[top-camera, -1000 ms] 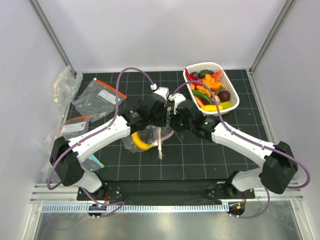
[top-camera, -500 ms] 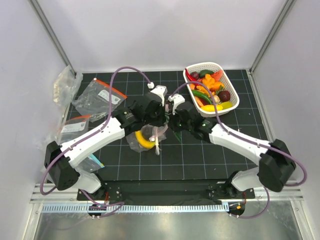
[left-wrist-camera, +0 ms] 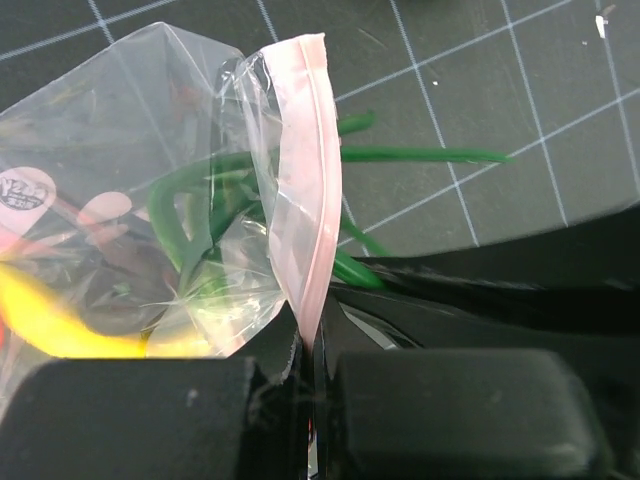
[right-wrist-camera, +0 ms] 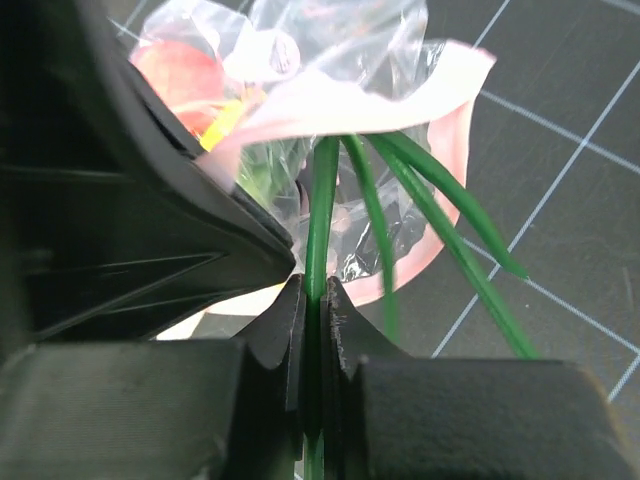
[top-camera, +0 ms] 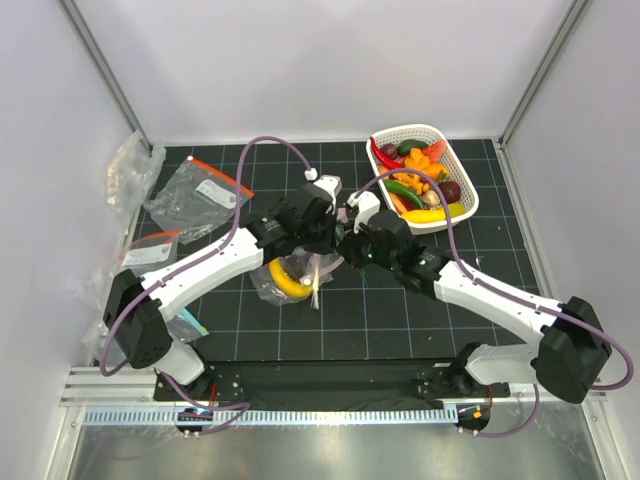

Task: Place the food in the zip-top bag and seal the zipper
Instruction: Place the fake vegetable in the zipper food storage bag.

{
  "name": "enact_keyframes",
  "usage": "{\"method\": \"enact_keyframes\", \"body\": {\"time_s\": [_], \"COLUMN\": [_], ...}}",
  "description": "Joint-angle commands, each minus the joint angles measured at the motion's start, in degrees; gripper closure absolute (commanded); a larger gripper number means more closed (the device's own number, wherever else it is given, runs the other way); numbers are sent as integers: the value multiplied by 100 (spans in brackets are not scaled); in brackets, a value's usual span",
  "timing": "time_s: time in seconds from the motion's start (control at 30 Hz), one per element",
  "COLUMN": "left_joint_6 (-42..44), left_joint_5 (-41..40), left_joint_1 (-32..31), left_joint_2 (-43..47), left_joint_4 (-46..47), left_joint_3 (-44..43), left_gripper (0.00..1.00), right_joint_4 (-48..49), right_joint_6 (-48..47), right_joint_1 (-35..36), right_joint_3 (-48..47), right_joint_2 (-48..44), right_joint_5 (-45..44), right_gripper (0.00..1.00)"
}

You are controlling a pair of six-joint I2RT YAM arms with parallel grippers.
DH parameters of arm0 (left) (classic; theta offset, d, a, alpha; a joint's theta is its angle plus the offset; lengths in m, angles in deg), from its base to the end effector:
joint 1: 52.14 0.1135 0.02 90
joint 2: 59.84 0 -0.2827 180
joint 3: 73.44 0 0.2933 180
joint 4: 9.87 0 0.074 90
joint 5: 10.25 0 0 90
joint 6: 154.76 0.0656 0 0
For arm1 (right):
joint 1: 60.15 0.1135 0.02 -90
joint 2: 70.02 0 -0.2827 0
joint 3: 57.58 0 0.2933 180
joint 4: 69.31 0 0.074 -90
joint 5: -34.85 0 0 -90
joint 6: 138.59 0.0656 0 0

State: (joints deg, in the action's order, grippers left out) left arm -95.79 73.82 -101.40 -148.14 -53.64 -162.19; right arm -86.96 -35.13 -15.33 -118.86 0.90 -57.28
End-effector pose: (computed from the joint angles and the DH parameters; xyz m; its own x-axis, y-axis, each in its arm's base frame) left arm 0.2702 -0.3034 0.3028 -0.7469 0.0815 -0.6600 0.3729 0.8730 -0.3143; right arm 0.2434 0.2385 0.2676 -0.4748 -0.1439 -0.8683 -0.5866 0.7872 0.1903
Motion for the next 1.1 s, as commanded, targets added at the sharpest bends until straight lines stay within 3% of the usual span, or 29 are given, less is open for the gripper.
{"method": "enact_keyframes", "body": {"time_s": [0.0, 0.1, 0.13, 0.23, 0.47, 0.5, 0.6, 0.87, 1.07], "left_joint_6": [-61, -211, -246, -299, -562, -597, -711, -870, -914], "left_joint_5": [426, 979, 1137, 1121, 1085, 1120, 1112, 831, 681], "left_joint_1": [91, 284, 320, 408, 750, 855, 987, 1129, 1173], "left_joint_2": [374, 479, 480, 409, 435, 453, 593, 1156, 1332], "left_joint_4": [190, 515, 568, 551, 692, 753, 876, 1148, 1184], "left_joint_3": [3, 232, 242, 224, 426, 452, 619, 1023, 1129], "left_gripper": [100, 100, 100, 100, 100, 100, 100, 100, 100], "right_joint_4": [357, 259, 294, 312, 216, 172, 128, 40, -161], "right_joint_6": [-10, -9, 8, 34, 193, 201, 202, 307, 579], "right_joint_1": [36, 27, 27, 27, 27, 27, 27, 27, 10], "right_joint_3": [-255, -335, -318, -291, -177, -185, -151, -80, -62], "right_joint_2": [115, 247, 247, 125, -359, -403, -631, -860, -895], "right_joint_5": [143, 125, 99, 134, 143, 343, 363, -217, -1174], "right_gripper": [89, 82, 74, 58, 36, 24, 13, 12, 13]}}
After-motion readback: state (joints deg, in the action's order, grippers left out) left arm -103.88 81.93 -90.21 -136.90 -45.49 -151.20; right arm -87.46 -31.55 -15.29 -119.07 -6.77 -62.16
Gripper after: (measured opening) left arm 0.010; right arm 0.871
